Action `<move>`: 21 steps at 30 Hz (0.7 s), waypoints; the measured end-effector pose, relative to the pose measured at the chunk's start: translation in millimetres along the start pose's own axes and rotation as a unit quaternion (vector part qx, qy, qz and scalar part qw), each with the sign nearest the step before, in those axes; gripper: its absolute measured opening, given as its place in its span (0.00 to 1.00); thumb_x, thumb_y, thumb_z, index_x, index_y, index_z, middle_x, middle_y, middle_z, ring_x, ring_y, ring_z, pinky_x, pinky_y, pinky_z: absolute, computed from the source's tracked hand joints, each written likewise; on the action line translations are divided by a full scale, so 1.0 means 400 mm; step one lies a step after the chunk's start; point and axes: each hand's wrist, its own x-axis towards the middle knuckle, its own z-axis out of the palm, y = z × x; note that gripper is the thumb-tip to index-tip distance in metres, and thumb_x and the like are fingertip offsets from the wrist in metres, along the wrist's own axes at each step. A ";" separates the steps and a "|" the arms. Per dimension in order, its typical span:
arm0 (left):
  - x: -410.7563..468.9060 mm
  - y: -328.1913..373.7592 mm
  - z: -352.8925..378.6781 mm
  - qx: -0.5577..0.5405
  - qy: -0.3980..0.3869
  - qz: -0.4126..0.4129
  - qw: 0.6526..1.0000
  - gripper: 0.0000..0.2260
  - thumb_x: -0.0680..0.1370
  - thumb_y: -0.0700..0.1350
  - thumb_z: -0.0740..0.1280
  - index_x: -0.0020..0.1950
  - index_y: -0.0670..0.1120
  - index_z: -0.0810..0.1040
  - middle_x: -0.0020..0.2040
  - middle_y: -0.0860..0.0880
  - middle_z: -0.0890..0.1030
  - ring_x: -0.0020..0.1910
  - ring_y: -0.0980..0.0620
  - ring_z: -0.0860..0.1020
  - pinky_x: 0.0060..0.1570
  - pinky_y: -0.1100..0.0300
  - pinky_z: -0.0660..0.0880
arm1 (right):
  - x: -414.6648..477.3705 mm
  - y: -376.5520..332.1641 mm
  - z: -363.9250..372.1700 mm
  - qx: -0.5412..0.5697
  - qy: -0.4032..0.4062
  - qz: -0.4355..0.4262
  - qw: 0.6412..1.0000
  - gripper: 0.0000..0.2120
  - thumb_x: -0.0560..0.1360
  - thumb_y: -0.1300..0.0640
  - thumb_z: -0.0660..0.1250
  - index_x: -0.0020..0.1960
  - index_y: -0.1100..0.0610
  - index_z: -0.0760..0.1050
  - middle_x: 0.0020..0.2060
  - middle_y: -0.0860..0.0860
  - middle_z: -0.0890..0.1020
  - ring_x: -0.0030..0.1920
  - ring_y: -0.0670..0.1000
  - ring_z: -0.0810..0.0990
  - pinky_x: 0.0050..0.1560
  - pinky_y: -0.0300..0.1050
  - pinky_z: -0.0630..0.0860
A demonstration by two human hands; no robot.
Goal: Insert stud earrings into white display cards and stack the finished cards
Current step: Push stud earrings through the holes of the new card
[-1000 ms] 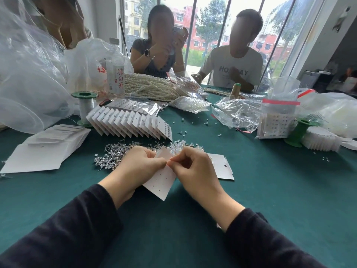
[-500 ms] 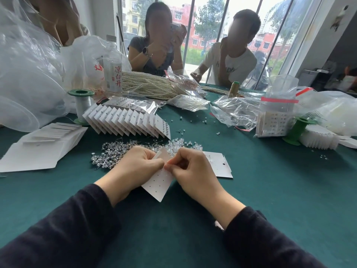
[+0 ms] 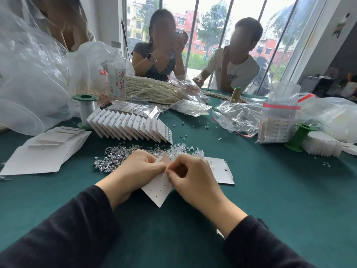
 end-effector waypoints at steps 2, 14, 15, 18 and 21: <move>-0.001 0.001 -0.001 -0.012 -0.004 -0.003 1.000 0.11 0.72 0.39 0.65 0.29 0.40 0.79 0.27 0.45 0.81 0.24 0.51 0.77 0.24 0.65 0.70 | -0.002 -0.002 0.004 0.016 0.017 0.013 1.000 0.02 0.68 0.60 0.69 0.37 0.56 0.79 0.30 0.46 0.79 0.31 0.42 0.74 0.34 0.30 0.68; -0.007 -0.001 -0.002 -0.007 -0.007 0.007 1.000 0.11 0.72 0.39 0.64 0.36 0.31 0.77 0.32 0.40 0.77 0.29 0.47 0.75 0.32 0.58 0.69 | -0.006 -0.007 0.018 -0.011 0.023 0.010 1.000 0.02 0.69 0.61 0.69 0.38 0.57 0.78 0.31 0.48 0.78 0.32 0.45 0.72 0.35 0.36 0.69; -0.008 -0.002 -0.002 -0.004 -0.006 0.010 1.000 0.12 0.72 0.39 0.64 0.39 0.29 0.76 0.33 0.39 0.77 0.31 0.47 0.75 0.33 0.56 0.69 | -0.008 -0.006 0.019 -0.009 0.020 0.012 1.000 0.02 0.69 0.61 0.69 0.38 0.57 0.78 0.31 0.48 0.77 0.31 0.44 0.72 0.35 0.35 0.69; -0.007 -0.001 -0.001 0.005 -0.005 0.014 1.000 0.12 0.72 0.39 0.65 0.41 0.29 0.77 0.35 0.37 0.78 0.32 0.46 0.76 0.34 0.55 0.69 | -0.010 -0.007 0.023 -0.008 0.024 0.009 1.000 0.02 0.69 0.61 0.69 0.37 0.57 0.78 0.30 0.47 0.77 0.30 0.42 0.71 0.34 0.33 0.68; -0.010 0.000 0.003 -0.002 0.004 0.011 1.000 0.07 0.72 0.39 0.64 0.39 0.36 0.78 0.33 0.39 0.75 0.31 0.47 0.73 0.33 0.55 0.67 | -0.008 -0.008 0.024 -0.007 0.030 0.003 1.000 0.02 0.69 0.62 0.69 0.38 0.57 0.79 0.30 0.48 0.78 0.30 0.44 0.72 0.35 0.37 0.69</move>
